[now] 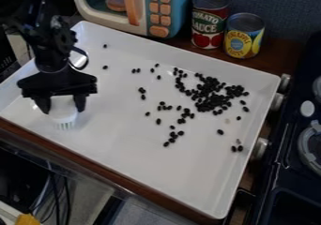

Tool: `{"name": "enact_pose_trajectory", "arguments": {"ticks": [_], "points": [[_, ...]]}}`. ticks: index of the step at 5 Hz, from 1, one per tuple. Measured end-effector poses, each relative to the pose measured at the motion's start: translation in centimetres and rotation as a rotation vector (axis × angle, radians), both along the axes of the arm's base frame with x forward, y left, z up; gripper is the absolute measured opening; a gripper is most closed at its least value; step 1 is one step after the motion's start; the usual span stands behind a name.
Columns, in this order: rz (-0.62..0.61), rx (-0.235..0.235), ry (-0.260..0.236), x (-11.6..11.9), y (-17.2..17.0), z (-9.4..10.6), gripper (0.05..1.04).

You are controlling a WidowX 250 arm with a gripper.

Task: Sweep into pile

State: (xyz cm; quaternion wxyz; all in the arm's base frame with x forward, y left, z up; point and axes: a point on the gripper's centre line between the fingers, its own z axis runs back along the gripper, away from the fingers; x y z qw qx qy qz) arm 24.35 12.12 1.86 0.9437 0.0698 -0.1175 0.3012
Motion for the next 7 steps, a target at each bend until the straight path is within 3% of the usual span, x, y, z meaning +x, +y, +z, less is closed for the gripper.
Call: {"name": "enact_pose_trajectory", "arguments": {"ticks": [3,7], "points": [[-0.001,-0.056,0.02,1.4,-4.2,0.3,0.75],[0.022,-0.081,0.02,4.3,-9.2,0.2,0.75]]}}
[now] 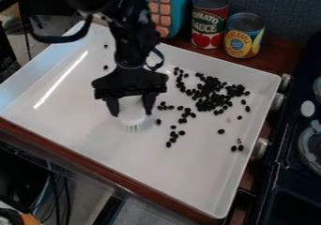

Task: Sweep into pile

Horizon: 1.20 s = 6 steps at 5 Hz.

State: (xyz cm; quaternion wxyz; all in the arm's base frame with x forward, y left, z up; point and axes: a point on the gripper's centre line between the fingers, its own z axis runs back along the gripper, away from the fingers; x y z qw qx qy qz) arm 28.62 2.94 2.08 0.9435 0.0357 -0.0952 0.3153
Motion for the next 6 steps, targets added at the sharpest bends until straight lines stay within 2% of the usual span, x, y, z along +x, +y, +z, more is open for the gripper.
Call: {"name": "enact_pose_trajectory", "arguments": {"ticks": [3,6], "points": [[0.001,-0.054,0.002,1.6,-4.7,0.5,0.75],[0.023,-0.052,-0.03,4.5,-6.6,0.1,0.75]]}}
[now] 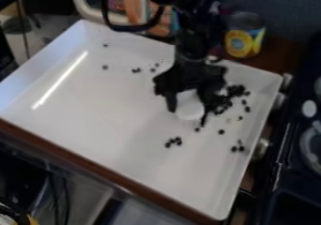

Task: Sweep into pile

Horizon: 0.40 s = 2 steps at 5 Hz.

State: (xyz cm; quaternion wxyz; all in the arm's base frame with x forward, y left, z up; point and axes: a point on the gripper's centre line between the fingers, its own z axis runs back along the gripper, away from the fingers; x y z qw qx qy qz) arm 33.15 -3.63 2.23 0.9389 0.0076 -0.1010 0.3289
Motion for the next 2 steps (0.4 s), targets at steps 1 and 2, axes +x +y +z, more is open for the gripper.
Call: {"name": "enact_pose_trajectory", "arguments": {"ticks": [1,2], "points": [[0.013,0.002,-0.014,0.9,-0.14,-0.04,0.75],[0.01,-0.003,-0.024,1.65,-0.68,-0.06,0.75]]}}
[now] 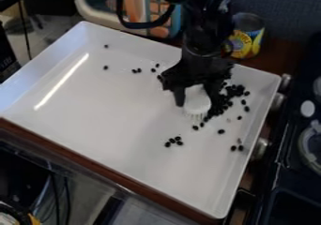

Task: Sweep into pile

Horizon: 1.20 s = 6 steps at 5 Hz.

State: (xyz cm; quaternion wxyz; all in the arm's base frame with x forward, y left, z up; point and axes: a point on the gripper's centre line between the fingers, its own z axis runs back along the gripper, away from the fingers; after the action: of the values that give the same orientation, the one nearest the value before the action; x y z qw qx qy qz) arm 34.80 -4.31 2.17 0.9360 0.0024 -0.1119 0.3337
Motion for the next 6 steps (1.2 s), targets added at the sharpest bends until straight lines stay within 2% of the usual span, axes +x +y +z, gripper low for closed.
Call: {"name": "enact_pose_trajectory", "arguments": {"ticks": [2,3,4,5,6], "points": [[0.033,-0.045,0.007,0.6,-0.8,0.3,0.75],[0.017,-0.094,0.012,-0.5,-1.4,2.0,0.75],[0.025,-0.13,-0.049,-1.3,-0.6,5.8,0.75],[0.015,-0.119,-0.101,-2.7,0.2,8.2,0.75],[0.098,-0.014,-0.094,-5.2,1.4,8.7,0.75]]}}
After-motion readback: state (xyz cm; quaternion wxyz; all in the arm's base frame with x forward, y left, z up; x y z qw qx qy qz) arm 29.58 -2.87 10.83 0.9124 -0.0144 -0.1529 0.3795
